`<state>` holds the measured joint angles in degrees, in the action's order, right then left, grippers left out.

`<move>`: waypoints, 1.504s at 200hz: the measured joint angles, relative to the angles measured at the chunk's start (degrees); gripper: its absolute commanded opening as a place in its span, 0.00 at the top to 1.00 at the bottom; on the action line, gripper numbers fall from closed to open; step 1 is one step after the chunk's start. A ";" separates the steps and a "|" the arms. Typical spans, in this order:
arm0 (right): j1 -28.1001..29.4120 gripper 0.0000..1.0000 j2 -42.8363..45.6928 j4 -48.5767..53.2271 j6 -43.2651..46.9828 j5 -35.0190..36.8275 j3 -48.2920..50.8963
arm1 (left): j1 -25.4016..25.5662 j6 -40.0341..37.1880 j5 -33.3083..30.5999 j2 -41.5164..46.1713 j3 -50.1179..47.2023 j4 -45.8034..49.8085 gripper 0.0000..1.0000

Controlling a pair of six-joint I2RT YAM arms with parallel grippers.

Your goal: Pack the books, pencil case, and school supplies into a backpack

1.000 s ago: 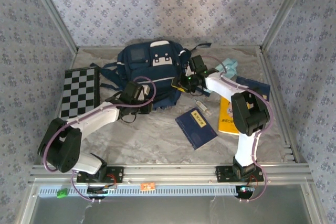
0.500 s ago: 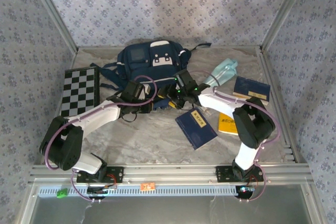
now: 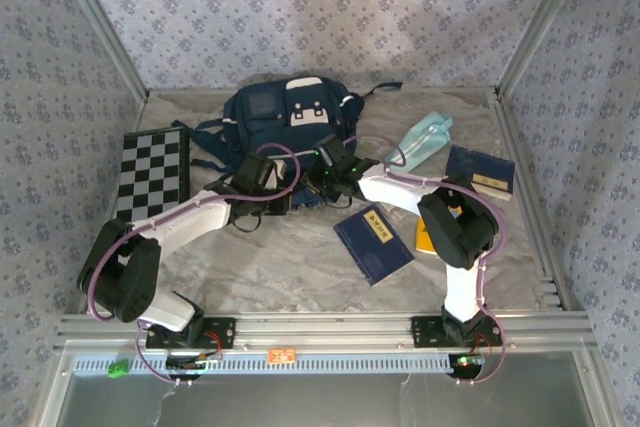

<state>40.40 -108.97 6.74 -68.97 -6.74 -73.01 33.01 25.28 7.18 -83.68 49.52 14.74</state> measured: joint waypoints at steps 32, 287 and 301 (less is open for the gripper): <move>0.26 1.00 0.15 -0.37 1.53 0.96 0.09 | -0.35 -0.44 -0.85 0.13 -0.35 0.07 1.00; -3.19 1.00 13.11 0.31 5.18 -8.55 10.12 | -27.06 2.69 -2.29 -11.76 8.11 -0.46 1.00; -2.51 1.00 13.25 -0.72 4.28 -7.63 10.78 | -27.43 2.64 -2.34 -13.46 10.91 0.48 1.00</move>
<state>37.89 -95.72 6.02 -64.69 -14.37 -62.24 5.58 27.92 4.84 -97.14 60.42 15.22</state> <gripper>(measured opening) 0.051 0.045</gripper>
